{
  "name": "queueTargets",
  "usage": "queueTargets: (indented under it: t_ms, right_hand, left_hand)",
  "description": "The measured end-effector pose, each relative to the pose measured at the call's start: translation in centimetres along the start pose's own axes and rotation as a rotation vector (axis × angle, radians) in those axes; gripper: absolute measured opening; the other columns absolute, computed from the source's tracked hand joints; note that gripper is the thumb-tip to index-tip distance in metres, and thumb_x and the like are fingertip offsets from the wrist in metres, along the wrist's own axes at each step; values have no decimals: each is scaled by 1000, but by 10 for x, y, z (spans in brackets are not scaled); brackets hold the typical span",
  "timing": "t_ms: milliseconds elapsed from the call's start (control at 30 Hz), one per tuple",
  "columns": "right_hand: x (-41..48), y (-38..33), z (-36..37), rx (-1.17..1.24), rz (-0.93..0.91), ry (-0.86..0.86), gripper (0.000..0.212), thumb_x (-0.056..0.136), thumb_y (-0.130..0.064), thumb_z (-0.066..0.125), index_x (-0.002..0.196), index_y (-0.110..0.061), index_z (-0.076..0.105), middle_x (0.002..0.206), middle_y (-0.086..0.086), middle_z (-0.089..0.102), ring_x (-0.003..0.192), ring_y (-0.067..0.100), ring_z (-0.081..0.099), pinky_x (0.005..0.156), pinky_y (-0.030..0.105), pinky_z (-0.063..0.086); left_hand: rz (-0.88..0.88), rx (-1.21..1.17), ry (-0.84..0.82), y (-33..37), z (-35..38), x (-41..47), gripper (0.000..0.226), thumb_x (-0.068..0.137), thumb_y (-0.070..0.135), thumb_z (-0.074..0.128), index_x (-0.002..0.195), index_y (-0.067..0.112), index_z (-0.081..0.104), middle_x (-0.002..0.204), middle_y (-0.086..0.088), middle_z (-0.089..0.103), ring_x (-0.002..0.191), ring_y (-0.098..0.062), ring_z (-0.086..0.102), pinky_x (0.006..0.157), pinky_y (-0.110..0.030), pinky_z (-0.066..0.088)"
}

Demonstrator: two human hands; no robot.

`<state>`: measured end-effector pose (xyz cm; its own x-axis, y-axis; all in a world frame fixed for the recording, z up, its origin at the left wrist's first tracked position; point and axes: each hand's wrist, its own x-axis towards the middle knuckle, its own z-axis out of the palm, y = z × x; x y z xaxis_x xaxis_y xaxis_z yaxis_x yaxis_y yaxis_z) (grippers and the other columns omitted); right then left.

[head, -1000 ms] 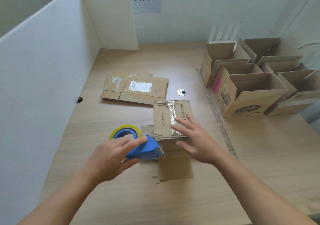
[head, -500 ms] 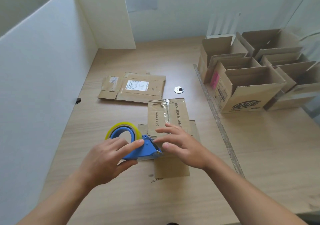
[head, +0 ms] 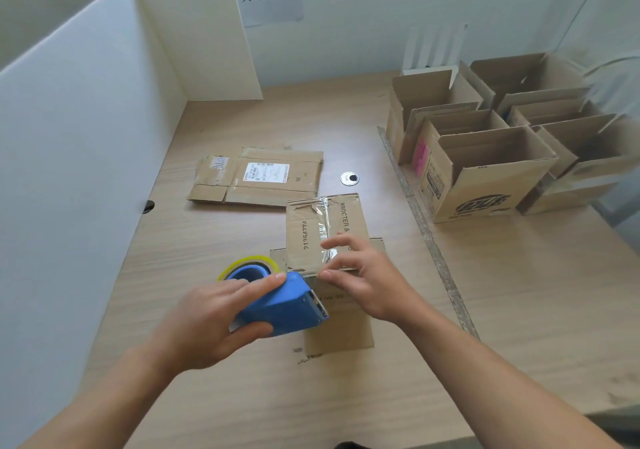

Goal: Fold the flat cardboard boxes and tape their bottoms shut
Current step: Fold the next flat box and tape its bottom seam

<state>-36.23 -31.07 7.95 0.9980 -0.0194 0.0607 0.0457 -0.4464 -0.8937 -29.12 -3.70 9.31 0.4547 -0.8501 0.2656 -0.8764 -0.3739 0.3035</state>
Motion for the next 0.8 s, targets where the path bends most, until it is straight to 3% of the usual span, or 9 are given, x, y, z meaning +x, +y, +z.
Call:
queueTargets:
  t_ms: [100, 167, 267, 367, 600, 800]
  right_hand:
    - [-5, 13, -24, 140, 195, 214, 19, 88, -20, 72, 69, -22, 73, 118, -14, 58, 113, 6, 57, 99, 32, 42]
    - [-11, 25, -43, 229, 353, 318, 21, 88, -19, 71, 68, -19, 73, 115, -10, 57, 112, 8, 57, 97, 32, 42]
    - [-16, 38, -42, 175, 511, 317, 21, 89, -22, 67, 71, -13, 73, 108, 7, 63, 107, 24, 60, 92, 39, 46]
    - [-14, 41, -28, 183, 561, 367, 30, 91, -28, 66, 77, -1, 66, 93, 20, 70, 96, 34, 64, 89, 41, 49]
    - [-14, 51, -21, 162, 633, 412, 36, 94, -33, 65, 81, 1, 63, 74, 3, 62, 71, 17, 54, 65, 30, 39]
    - [-14, 60, -15, 164, 702, 443, 29, 94, -33, 64, 73, -14, 60, 62, -4, 51, 62, 13, 46, 57, 28, 34]
  left_hand:
    - [-219, -74, -147, -7, -22, 3, 62, 81, 66, 49, 140, 66, 27, 107, 30, 65, 84, 0, 59, 70, -7, 42]
    - [-345, -105, -280, -19, -39, 7, 55, 73, 74, 45, 126, 78, 31, 98, 20, 70, 78, -2, 61, 72, -18, 48]
    - [-466, -172, -420, -32, -56, 34, 52, 65, 77, 49, 116, 71, 49, 99, 22, 70, 89, 3, 63, 79, -20, 49]
    - [-501, -168, -524, -38, -55, 63, 38, 81, 63, 64, 119, 57, 61, 106, 30, 67, 99, 9, 59, 89, -22, 47]
    - [-536, -173, -652, -46, -45, 89, 22, 86, 56, 64, 108, 57, 66, 99, 28, 69, 90, 9, 62, 85, -25, 51]
    - [-569, -143, -708, -51, -38, 98, 16, 87, 55, 63, 102, 52, 69, 94, 23, 71, 86, 4, 64, 82, -26, 51]
